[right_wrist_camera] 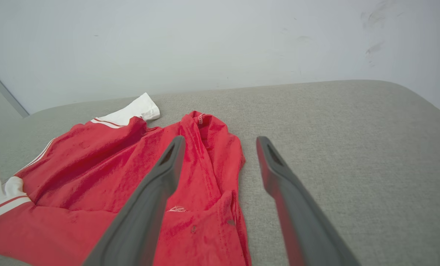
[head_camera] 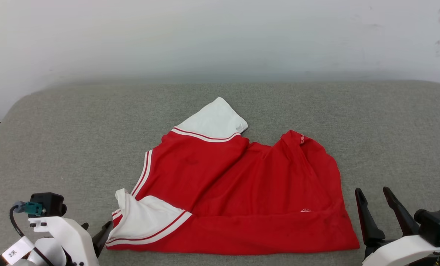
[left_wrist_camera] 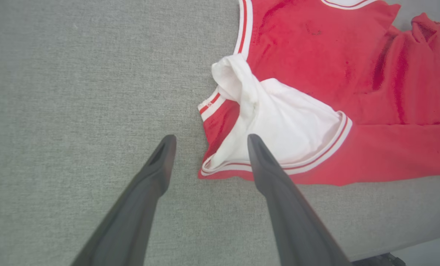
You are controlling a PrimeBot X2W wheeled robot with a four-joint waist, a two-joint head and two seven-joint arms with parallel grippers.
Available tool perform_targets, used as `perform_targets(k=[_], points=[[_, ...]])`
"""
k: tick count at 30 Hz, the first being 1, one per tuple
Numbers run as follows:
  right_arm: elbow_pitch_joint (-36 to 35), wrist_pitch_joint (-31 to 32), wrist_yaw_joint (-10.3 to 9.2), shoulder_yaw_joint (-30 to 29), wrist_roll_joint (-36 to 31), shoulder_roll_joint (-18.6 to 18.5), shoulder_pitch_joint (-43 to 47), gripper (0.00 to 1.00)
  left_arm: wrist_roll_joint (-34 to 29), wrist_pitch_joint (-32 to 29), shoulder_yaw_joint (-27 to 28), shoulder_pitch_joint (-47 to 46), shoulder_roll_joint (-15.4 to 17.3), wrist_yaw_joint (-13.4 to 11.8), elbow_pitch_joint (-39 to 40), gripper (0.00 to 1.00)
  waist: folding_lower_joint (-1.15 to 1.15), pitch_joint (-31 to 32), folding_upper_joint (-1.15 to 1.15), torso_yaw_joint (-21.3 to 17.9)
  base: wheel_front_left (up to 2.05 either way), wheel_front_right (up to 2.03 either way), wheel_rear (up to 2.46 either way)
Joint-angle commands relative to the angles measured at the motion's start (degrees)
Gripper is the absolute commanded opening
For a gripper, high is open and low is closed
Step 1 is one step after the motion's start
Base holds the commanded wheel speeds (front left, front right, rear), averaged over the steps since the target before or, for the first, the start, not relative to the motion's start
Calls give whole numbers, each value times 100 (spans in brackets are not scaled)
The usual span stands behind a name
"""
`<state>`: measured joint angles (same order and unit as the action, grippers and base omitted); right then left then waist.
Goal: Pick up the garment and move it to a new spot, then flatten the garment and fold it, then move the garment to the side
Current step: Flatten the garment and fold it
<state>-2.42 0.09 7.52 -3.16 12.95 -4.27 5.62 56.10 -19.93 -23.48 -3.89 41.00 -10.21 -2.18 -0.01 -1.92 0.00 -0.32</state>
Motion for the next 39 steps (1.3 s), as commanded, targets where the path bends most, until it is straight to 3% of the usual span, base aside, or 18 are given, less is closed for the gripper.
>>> perform_targets(k=[1,9,20,23,28,34,39], points=[[-58,19,-7,2,0,42,27,100,50,-126,-21,24,31,-47,81,100,1,-66,0,-55,0,0,0],[-141,70,-7,40,70,114,-95,100,36,-586,-247,-205,-29,-185,-199,100,1,-411,0,-218,0,0,0],[-62,136,-7,-121,186,138,-224,100,230,-945,-563,-402,-421,79,-975,100,1,-703,0,-317,0,0,0],[-72,205,-6,-247,234,129,-267,100,298,-908,-600,-452,-551,228,-1070,0,1,-718,0,-326,0,0,0],[-44,667,-7,-422,469,-118,-250,100,235,-567,-485,-524,-541,377,-982,0,1,-658,0,-294,0,0,0],[-3,2146,-6,-234,822,-695,-95,100,86,-204,-330,-343,-409,235,-522,0,1,-536,0,-251,0,0,0],[-35,3134,-6,154,1143,-970,-266,100,1,-81,-266,-254,-316,59,-55,0,1,-602,0,-155,0,0,0]])
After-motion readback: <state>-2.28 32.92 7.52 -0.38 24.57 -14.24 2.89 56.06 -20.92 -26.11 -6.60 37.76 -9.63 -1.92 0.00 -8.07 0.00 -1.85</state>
